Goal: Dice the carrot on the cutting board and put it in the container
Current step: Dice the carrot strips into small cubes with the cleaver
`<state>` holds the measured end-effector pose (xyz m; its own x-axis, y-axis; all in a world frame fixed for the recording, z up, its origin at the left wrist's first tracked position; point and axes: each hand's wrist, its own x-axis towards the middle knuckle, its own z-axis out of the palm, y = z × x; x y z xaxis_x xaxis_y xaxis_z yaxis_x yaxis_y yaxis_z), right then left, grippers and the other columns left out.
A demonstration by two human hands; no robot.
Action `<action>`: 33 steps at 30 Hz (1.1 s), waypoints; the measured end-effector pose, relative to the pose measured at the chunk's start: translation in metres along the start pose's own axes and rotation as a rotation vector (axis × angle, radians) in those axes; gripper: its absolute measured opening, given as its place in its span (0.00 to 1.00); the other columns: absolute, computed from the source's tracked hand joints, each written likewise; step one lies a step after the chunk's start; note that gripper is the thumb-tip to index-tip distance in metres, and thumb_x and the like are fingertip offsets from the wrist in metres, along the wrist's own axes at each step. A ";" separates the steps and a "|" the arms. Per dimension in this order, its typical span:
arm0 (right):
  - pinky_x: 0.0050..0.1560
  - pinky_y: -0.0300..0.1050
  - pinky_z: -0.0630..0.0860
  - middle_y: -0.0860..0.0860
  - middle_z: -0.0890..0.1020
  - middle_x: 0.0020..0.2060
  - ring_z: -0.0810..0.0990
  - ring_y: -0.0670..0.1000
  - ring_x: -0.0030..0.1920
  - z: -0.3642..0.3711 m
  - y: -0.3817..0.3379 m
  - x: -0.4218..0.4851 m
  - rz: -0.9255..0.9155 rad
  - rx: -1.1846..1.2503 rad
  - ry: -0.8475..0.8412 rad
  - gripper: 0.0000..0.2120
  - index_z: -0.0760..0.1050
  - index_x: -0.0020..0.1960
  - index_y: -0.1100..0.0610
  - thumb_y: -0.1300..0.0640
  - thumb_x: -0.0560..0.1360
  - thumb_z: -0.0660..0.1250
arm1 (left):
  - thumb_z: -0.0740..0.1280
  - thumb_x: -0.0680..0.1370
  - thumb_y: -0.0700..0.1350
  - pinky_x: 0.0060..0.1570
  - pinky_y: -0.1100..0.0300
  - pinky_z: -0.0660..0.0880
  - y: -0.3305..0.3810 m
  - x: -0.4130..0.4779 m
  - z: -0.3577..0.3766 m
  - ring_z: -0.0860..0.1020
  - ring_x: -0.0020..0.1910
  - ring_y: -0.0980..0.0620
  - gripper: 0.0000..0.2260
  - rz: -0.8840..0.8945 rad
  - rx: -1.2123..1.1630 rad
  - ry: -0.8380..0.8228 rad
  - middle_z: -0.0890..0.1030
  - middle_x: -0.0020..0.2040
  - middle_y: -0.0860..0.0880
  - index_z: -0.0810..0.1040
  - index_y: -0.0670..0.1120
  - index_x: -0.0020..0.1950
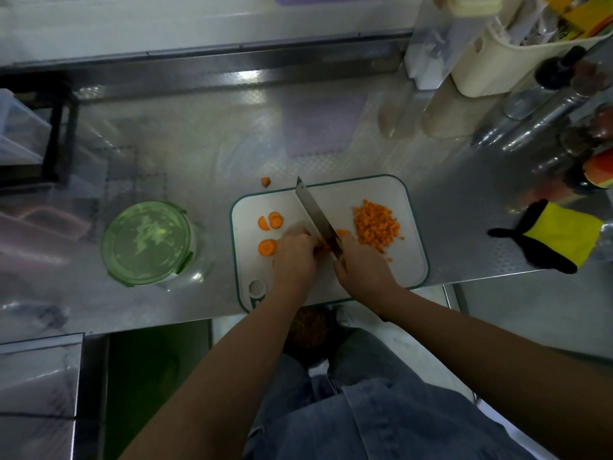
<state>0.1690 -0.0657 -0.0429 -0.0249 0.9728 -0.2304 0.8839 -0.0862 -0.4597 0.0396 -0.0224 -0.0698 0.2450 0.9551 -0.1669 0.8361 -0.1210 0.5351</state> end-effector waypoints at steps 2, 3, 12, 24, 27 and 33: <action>0.34 0.47 0.68 0.57 0.80 0.41 0.79 0.60 0.39 0.001 -0.001 0.002 0.005 -0.007 0.000 0.16 0.66 0.64 0.60 0.58 0.76 0.60 | 0.70 0.73 0.45 0.41 0.52 0.74 0.000 0.001 0.001 0.77 0.42 0.46 0.06 -0.013 0.012 -0.007 0.80 0.42 0.45 0.86 0.46 0.44; 0.34 0.48 0.68 0.58 0.80 0.41 0.79 0.61 0.39 0.000 -0.001 0.003 0.011 -0.006 0.006 0.16 0.67 0.63 0.61 0.59 0.76 0.60 | 0.70 0.73 0.45 0.40 0.53 0.73 0.000 0.001 0.001 0.77 0.41 0.46 0.06 -0.027 0.014 -0.007 0.80 0.42 0.45 0.86 0.46 0.45; 0.31 0.50 0.68 0.58 0.77 0.35 0.76 0.60 0.34 -0.020 -0.004 0.007 -0.008 0.012 0.029 0.08 0.68 0.53 0.62 0.58 0.77 0.59 | 0.68 0.74 0.42 0.40 0.55 0.70 -0.001 -0.003 -0.005 0.77 0.42 0.45 0.05 -0.030 -0.014 0.019 0.80 0.42 0.44 0.83 0.45 0.45; 0.33 0.45 0.63 0.54 0.75 0.36 0.77 0.58 0.37 -0.011 -0.007 -0.003 -0.003 0.021 0.005 0.13 0.68 0.60 0.61 0.58 0.77 0.60 | 0.70 0.73 0.44 0.38 0.56 0.68 0.001 -0.003 -0.002 0.75 0.41 0.47 0.05 -0.071 -0.049 0.038 0.78 0.40 0.45 0.84 0.44 0.43; 0.34 0.45 0.64 0.57 0.78 0.41 0.78 0.59 0.39 -0.006 -0.007 -0.001 0.000 0.012 0.013 0.14 0.68 0.61 0.61 0.59 0.77 0.59 | 0.70 0.73 0.44 0.37 0.55 0.70 0.000 -0.003 0.000 0.75 0.40 0.47 0.05 -0.091 -0.077 0.046 0.79 0.39 0.45 0.85 0.44 0.42; 0.36 0.45 0.62 0.61 0.78 0.48 0.78 0.62 0.44 0.000 -0.013 0.003 0.007 0.007 0.014 0.12 0.69 0.60 0.63 0.61 0.77 0.58 | 0.70 0.73 0.46 0.36 0.59 0.60 0.001 -0.002 0.000 0.74 0.40 0.46 0.08 -0.107 -0.044 0.056 0.78 0.38 0.43 0.84 0.42 0.41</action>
<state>0.1576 -0.0615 -0.0375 -0.0122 0.9752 -0.2211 0.8809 -0.0942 -0.4639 0.0400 -0.0250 -0.0693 0.1268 0.9756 -0.1792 0.8332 -0.0068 0.5529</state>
